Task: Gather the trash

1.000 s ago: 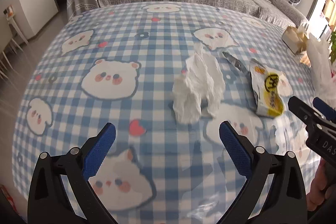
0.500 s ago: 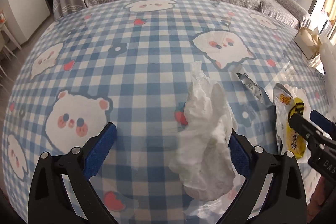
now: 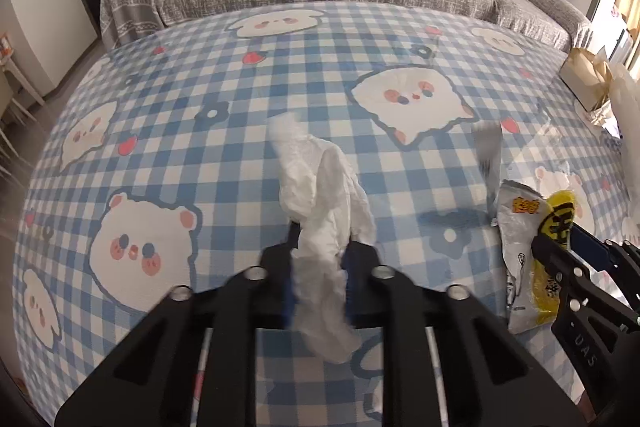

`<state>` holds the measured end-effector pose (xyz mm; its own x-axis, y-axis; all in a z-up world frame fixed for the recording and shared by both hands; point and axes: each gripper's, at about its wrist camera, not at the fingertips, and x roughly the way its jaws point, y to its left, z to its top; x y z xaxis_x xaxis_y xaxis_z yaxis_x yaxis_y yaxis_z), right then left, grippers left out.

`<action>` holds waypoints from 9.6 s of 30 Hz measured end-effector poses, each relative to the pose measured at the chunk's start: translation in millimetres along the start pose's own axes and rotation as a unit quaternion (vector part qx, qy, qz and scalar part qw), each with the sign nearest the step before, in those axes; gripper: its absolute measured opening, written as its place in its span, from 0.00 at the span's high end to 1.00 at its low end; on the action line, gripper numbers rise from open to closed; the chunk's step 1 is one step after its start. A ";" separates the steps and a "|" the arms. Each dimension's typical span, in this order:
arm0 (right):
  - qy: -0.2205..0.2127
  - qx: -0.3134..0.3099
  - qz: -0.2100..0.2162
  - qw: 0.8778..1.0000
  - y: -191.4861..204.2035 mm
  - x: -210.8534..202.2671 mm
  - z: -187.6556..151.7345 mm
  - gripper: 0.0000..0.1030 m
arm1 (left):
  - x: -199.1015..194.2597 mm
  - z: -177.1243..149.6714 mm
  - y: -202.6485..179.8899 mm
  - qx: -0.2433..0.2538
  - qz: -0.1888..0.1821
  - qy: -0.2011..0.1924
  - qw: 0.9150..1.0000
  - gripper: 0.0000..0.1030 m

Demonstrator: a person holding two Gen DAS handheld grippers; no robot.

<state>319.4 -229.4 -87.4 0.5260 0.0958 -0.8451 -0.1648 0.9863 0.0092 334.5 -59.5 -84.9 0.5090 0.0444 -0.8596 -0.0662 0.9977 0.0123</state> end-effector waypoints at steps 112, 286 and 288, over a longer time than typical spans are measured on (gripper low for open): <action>-0.069 -0.001 0.029 0.997 49.8 -219.3 -272.3 0.87 | -221.7 -317.9 55.2 -0.015 -0.045 -0.031 0.998 0.91; -0.063 0.007 0.000 0.998 41.0 -289.0 -337.0 0.08 | -281.4 -385.7 45.0 -0.033 -0.004 -0.056 0.998 0.06; -0.063 0.007 0.000 0.998 40.6 -288.3 -336.8 0.08 | -280.8 -385.6 44.6 -0.033 -0.004 -0.056 0.998 0.06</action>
<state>-119.9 -262.2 -23.4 0.6263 0.1101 -0.7718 -0.1525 0.9882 0.0173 -142.3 -47.0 -39.9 0.6021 0.0447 -0.7972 -0.1155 0.9928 -0.0315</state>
